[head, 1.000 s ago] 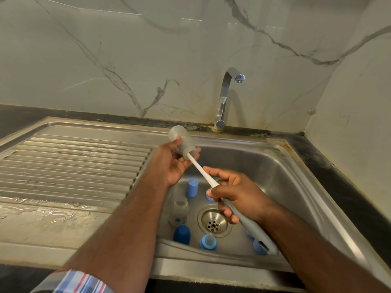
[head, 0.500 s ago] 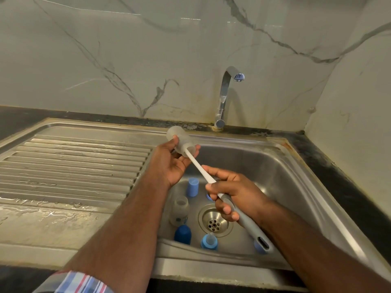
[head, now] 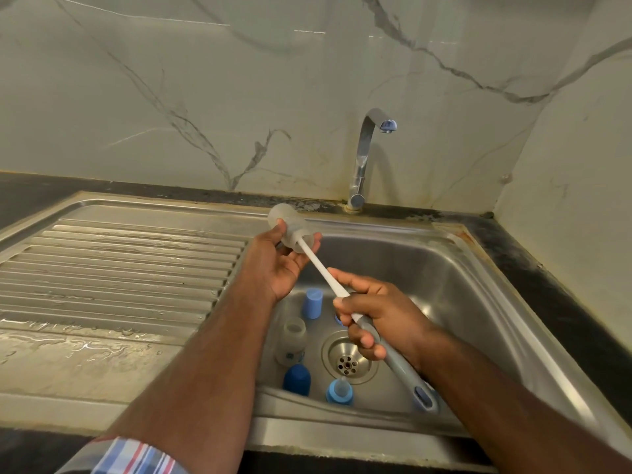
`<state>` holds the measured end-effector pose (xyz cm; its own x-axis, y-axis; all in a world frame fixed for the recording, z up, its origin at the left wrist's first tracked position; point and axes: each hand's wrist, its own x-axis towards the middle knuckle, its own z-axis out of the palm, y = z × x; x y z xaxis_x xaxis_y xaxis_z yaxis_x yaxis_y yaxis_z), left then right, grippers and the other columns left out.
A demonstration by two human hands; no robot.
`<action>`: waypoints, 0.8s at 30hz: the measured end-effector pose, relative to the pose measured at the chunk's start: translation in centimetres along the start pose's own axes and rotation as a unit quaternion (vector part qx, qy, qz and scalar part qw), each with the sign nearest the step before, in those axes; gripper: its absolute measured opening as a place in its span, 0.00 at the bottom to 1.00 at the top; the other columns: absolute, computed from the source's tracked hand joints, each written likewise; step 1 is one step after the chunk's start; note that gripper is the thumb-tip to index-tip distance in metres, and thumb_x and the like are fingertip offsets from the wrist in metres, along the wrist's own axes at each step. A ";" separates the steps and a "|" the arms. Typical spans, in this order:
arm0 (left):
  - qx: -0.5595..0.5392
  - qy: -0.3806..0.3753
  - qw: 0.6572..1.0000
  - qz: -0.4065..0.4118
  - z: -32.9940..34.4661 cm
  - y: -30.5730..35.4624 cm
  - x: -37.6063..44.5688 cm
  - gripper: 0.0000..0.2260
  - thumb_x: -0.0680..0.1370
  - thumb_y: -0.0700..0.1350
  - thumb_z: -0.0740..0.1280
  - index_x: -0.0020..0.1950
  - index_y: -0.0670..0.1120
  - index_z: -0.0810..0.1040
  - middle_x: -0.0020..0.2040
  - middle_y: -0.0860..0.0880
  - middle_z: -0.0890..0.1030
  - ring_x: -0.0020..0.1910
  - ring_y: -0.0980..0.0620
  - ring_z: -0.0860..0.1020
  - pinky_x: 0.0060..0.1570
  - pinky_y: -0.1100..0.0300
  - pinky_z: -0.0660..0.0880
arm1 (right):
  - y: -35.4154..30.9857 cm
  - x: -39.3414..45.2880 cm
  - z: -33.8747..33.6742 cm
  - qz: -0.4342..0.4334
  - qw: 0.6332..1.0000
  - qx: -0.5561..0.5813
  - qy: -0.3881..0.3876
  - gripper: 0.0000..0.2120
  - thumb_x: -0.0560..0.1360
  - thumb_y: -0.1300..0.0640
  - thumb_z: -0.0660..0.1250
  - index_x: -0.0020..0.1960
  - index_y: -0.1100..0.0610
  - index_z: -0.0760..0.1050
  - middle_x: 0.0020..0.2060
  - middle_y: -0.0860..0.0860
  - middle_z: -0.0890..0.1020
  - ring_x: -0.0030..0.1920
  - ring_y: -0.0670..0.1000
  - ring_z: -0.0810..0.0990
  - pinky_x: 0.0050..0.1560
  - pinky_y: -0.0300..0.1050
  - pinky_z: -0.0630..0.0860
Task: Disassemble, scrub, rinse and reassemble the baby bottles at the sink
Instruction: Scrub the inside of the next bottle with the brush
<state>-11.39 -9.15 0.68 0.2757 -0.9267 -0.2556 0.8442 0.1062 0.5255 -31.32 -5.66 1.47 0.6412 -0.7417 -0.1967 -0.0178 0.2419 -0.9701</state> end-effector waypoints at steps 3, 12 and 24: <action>0.005 0.006 1.000 0.004 0.0 0.0 0.2 0.12 0.83 0.42 0.66 0.61 0.36 0.72 0.63 0.33 0.73 0.59 0.31 0.80 0.60 0.41 0.79 | -0.1 -0.2 -0.4 -0.005 0.991 -0.129 0.027 0.27 0.78 0.67 0.65 0.71 0.45 0.74 0.34 0.56 0.76 0.22 0.49 0.70 0.19 0.37 0.65; -0.013 -0.005 1.000 0.003 0.1 -0.1 -0.4 0.12 0.84 0.44 0.64 0.60 0.36 0.72 0.61 0.33 0.77 0.57 0.32 0.81 0.62 0.40 0.78 | 0.2 -0.1 0.3 -0.005 0.999 0.014 0.029 0.23 0.80 0.66 0.62 0.71 0.48 0.73 0.35 0.56 0.76 0.23 0.48 0.69 0.18 0.36 0.64; -0.025 0.017 0.999 -0.024 -0.1 0.1 -0.1 0.19 0.84 0.47 0.62 0.71 0.38 0.68 0.64 0.32 0.74 0.55 0.32 0.82 0.59 0.39 0.79 | 0.3 -0.6 -0.1 -0.056 0.925 -0.360 0.108 0.25 0.80 0.59 0.65 0.72 0.38 0.71 0.27 0.33 0.76 0.22 0.43 0.71 0.22 0.37 0.68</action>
<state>-11.31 -8.98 0.73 0.2487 -0.9181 -0.3085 0.8784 0.0796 0.4712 -31.85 -5.20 1.27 0.5025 -0.8638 -0.0371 -0.5174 -0.2660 -0.8134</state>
